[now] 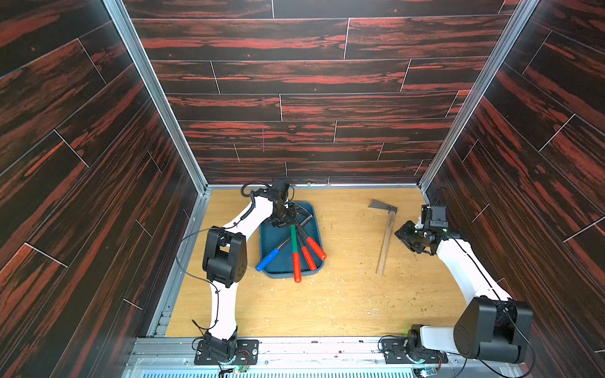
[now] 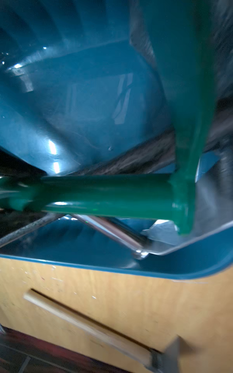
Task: Put the small hoe into the storage box
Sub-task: Place the hoe in the storage box.
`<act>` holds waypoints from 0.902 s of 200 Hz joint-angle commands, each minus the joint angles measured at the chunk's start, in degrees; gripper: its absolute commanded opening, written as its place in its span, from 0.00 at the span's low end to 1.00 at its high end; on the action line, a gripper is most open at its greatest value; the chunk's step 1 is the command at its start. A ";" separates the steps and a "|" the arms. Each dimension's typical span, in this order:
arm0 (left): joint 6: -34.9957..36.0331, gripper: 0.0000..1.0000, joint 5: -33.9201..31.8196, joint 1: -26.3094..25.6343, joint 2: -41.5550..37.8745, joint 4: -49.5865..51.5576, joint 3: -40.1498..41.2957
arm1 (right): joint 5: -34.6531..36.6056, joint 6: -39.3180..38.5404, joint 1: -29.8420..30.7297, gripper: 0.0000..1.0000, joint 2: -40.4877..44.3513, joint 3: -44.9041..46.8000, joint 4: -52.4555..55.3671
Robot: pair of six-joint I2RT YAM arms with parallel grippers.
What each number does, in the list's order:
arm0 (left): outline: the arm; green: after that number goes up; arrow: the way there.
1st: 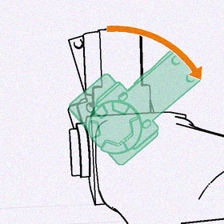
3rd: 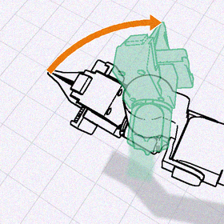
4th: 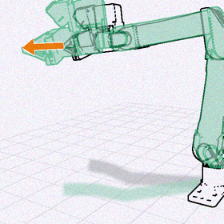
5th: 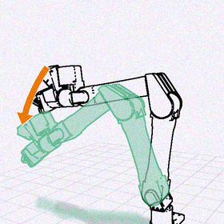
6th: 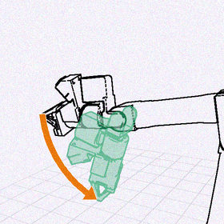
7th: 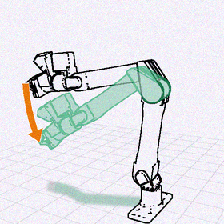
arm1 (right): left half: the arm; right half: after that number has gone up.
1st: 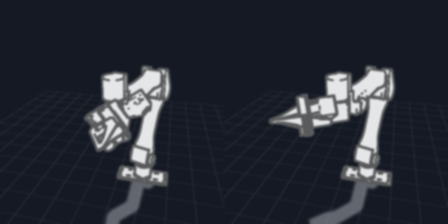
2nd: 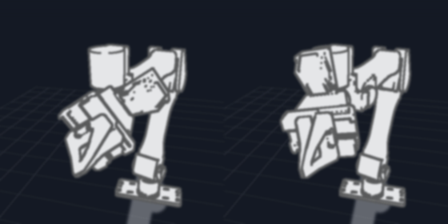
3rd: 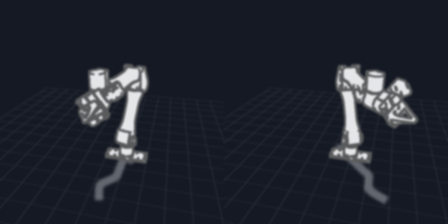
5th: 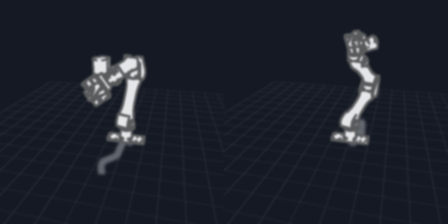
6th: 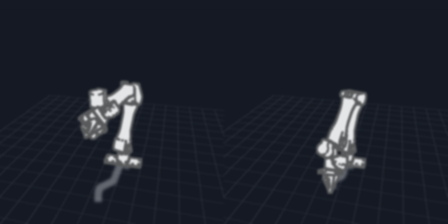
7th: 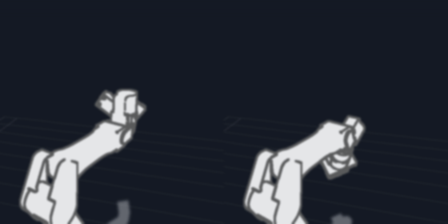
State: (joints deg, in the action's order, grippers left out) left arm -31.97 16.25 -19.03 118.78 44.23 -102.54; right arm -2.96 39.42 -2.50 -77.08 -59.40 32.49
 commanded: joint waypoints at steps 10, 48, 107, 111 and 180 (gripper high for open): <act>-4.23 0.00 -1.46 -0.23 -5.91 -6.20 1.25 | -0.53 -0.06 0.48 0.42 -0.79 -0.19 -0.15; -7.23 0.00 -1.68 -0.13 -6.75 -9.94 3.76 | -0.38 -0.67 0.44 0.42 -0.78 -0.08 0.17; -10.81 0.00 -5.39 -0.11 -11.81 -15.60 9.52 | -1.08 -0.55 0.43 0.42 -0.79 0.54 -0.49; -11.24 0.00 -5.21 -0.04 -11.96 -16.08 9.97 | -1.15 -0.51 0.45 0.42 -0.85 0.56 -0.50; -19.29 0.00 -0.48 0.22 -12.12 -24.41 15.40 | -1.20 -0.66 0.48 0.42 -0.73 1.11 -0.59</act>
State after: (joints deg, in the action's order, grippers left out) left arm -47.16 13.58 -19.07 110.43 25.47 -88.07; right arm -3.92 39.38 -2.35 -77.58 -59.40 32.03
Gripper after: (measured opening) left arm 0.256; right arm 0.422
